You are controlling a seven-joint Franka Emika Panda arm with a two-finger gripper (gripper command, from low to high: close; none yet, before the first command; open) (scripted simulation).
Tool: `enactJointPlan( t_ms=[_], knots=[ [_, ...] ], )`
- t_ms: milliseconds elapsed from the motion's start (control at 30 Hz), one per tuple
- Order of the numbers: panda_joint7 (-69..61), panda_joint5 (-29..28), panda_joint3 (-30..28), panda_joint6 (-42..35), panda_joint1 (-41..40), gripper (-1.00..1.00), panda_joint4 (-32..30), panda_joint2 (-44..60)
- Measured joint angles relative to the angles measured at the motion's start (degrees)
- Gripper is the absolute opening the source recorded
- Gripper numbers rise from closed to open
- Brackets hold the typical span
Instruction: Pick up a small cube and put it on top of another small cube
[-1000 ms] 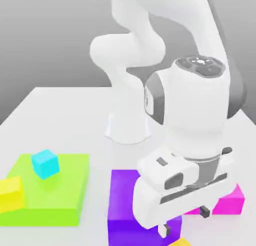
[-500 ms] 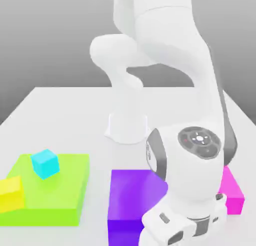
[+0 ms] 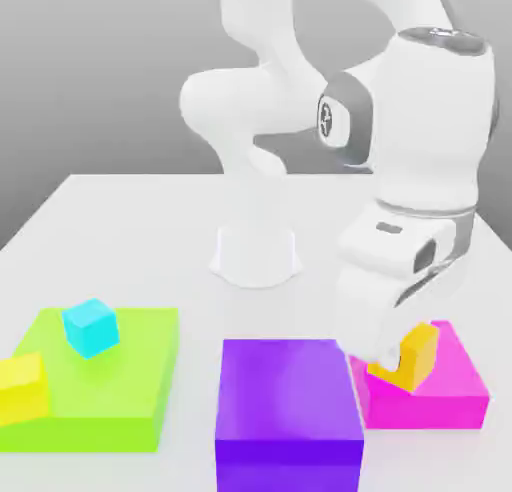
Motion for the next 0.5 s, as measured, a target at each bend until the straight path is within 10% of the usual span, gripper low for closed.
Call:
enactJointPlan(
  t_ms=[367, 400, 500],
  knots=[
    [-8.60, 4.24, 2.38, 5.71, 7.29, -1.00, -15.10, -4.49],
    [-8.33, 3.86, 2.43, 7.82, 7.22, 1.00, -15.47, -2.70],
    [-8.33, 3.86, 2.43, 7.82, 7.22, 1.00, -15.47, -2.70]
  ],
)
